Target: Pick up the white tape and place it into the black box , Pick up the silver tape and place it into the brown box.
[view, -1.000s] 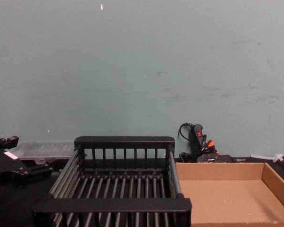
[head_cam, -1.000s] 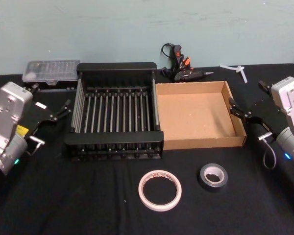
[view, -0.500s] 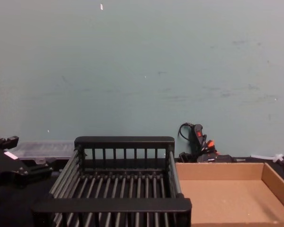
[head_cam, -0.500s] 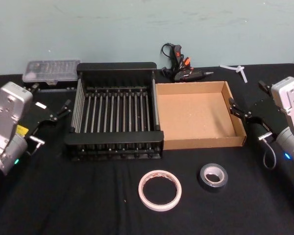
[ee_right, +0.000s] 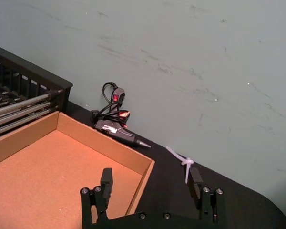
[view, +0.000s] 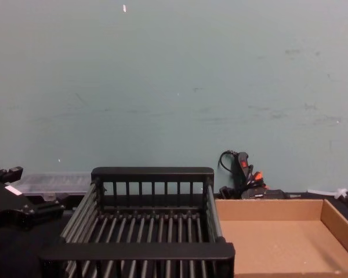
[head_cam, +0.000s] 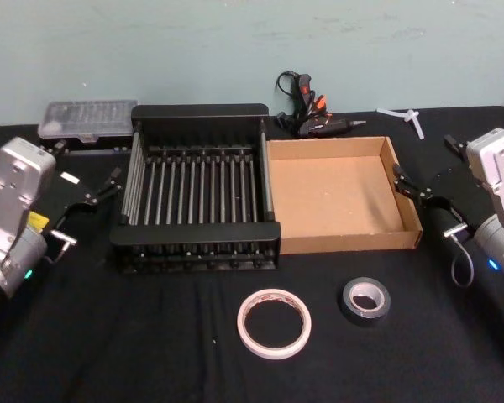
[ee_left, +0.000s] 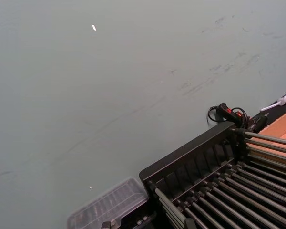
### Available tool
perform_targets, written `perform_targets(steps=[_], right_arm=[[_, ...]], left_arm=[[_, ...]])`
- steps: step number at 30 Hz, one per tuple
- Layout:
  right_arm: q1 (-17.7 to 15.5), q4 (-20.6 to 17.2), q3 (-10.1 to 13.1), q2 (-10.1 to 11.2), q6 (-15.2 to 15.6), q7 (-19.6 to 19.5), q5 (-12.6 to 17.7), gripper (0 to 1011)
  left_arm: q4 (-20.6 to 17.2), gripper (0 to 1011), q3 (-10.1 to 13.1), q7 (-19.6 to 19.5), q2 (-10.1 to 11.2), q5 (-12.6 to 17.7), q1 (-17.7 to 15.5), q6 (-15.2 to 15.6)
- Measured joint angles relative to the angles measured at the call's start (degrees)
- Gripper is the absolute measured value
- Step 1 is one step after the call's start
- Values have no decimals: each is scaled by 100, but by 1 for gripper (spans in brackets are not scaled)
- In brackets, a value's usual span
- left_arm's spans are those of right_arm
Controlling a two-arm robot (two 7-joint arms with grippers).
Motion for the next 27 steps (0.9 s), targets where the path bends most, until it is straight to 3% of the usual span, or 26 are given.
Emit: perform_targets(steps=[13, 19, 27], right_arm=[[-240, -266, 273, -36, 4, 265, 119, 1002], [-465, -576, 410, -15, 118, 380, 254, 1002], [-869, -1192, 620, 52, 489, 548, 514, 1002]], left_arm=[[0, 1001, 0, 0, 0, 0, 0, 0], [0, 1001, 0, 0, 0, 0, 0, 0], [0, 1001, 0, 0, 0, 0, 0, 0]])
